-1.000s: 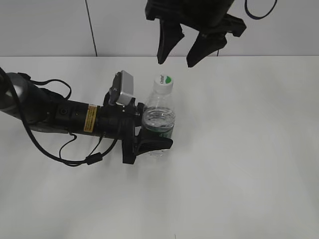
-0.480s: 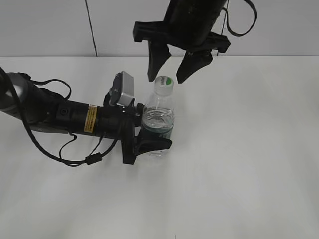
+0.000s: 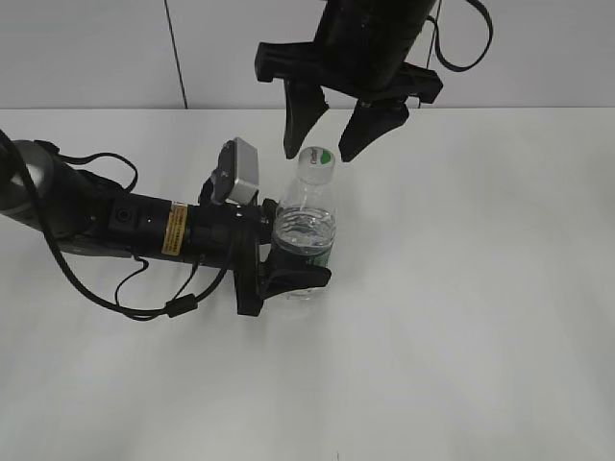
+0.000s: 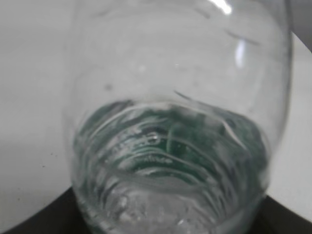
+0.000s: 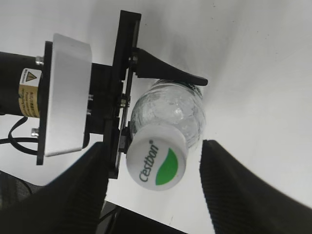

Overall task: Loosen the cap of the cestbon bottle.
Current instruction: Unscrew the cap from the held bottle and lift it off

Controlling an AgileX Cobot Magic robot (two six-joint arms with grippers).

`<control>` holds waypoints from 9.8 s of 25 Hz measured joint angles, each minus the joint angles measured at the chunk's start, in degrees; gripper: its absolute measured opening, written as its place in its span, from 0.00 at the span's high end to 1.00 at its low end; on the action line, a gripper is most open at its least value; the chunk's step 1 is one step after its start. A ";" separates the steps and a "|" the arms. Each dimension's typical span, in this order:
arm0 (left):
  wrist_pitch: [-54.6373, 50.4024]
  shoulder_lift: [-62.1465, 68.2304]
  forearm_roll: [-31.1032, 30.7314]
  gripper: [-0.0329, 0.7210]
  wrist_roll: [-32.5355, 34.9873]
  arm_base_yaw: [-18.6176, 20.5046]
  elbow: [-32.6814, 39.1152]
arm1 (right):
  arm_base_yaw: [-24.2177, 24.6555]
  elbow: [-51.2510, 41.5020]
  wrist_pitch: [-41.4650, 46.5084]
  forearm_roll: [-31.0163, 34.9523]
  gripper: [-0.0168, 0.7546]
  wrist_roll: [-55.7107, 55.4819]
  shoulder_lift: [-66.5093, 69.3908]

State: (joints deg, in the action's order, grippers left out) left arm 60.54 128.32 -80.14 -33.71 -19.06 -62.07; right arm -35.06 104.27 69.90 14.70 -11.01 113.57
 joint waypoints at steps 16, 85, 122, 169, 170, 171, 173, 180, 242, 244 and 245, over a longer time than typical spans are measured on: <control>-0.23 0.00 0.25 0.41 0.00 0.00 0.00 | 0.00 0.00 0.00 -0.98 0.39 0.06 0.00; 0.07 0.05 -0.16 0.41 0.16 0.00 0.00 | -0.30 0.07 0.91 -4.30 0.59 72.59 1.83; 2.59 0.05 -1.70 0.41 -0.41 0.16 0.00 | -0.30 0.09 1.04 -0.29 0.49 81.63 1.83; 3.01 0.05 0.40 0.41 -0.94 -0.01 0.00 | -0.30 3.73 0.25 -6.54 0.45 6.11 -1.85; 2.49 0.05 0.40 0.41 -1.01 -0.01 0.00 | -0.30 3.73 0.25 -6.98 0.45 4.30 -1.85; 2.13 0.05 0.40 0.41 -1.06 -0.01 0.00 | -0.30 3.73 0.25 -7.03 0.45 2.91 -1.85; 1.52 0.05 0.40 0.41 -1.08 -0.01 0.00 | -0.30 3.73 0.25 -6.15 0.45 1.39 -1.85; 1.30 0.05 0.40 0.41 -1.13 -0.01 0.00 | -0.30 3.58 0.25 -2.07 0.45 0.41 -1.85; 1.12 0.05 0.44 0.41 -1.13 -0.01 0.00 | -0.30 -0.73 0.21 -2.05 0.45 -11.57 0.02; 1.12 0.05 0.44 0.41 -1.13 -0.01 0.00 | -0.30 -0.73 0.21 -2.05 0.45 -11.63 0.02; 1.12 0.05 0.44 0.41 -1.13 -0.01 0.00 | -0.30 -0.73 0.21 -2.05 0.45 -11.63 0.02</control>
State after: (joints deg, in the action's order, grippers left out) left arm 61.66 128.37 -79.69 -34.84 -19.07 -62.07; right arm -35.36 103.53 70.11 12.64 -22.64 113.59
